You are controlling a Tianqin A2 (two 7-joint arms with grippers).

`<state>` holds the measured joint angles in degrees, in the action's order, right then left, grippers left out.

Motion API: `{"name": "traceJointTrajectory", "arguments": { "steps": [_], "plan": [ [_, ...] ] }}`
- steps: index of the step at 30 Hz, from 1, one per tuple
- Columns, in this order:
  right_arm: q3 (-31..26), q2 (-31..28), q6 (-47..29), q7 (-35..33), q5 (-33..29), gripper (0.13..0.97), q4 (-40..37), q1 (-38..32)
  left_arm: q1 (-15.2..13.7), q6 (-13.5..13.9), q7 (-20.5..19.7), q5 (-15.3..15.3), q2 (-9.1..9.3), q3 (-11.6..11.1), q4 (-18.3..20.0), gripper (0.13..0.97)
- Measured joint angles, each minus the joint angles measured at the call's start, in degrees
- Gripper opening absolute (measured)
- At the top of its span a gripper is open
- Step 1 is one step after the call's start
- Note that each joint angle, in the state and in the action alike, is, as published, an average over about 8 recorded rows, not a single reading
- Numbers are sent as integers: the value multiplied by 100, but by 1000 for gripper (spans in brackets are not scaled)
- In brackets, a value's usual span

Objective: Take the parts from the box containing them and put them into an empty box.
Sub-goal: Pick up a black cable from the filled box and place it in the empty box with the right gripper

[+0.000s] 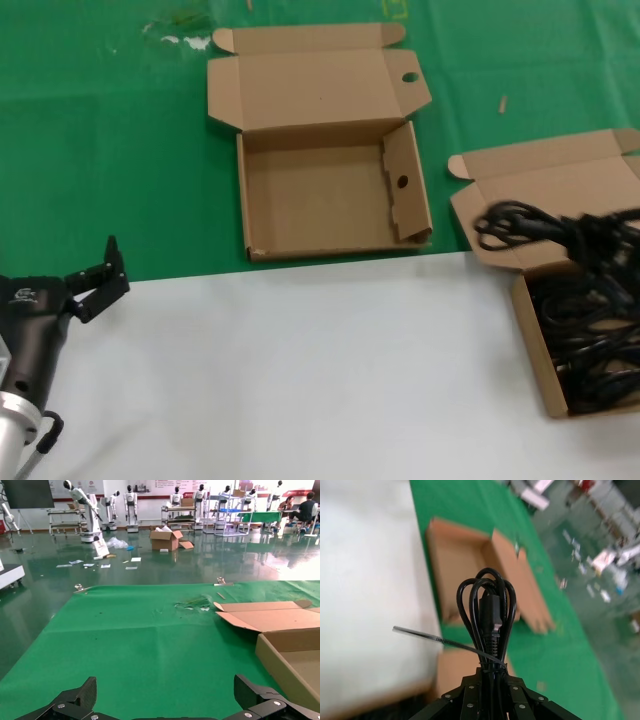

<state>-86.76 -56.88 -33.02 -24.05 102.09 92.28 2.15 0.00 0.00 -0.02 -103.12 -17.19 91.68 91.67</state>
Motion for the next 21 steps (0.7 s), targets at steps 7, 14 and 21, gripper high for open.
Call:
{"name": "traceJointTrajectory", "arguments": {
  "steps": [7,14,21],
  "plan": [
    [-988,730,15,205,-652,200,254,-1121,0,0,0,0,0,0,0,966],
    [-2150,1968,-227,-211,-1339,200,-803,-2651,0,0,0,0,0,0,0,966],
    [-2754,2838,-374,-1029,-1570,200,-2188,-3736,0,0,0,0,0,0,0,966]
  ]
}}
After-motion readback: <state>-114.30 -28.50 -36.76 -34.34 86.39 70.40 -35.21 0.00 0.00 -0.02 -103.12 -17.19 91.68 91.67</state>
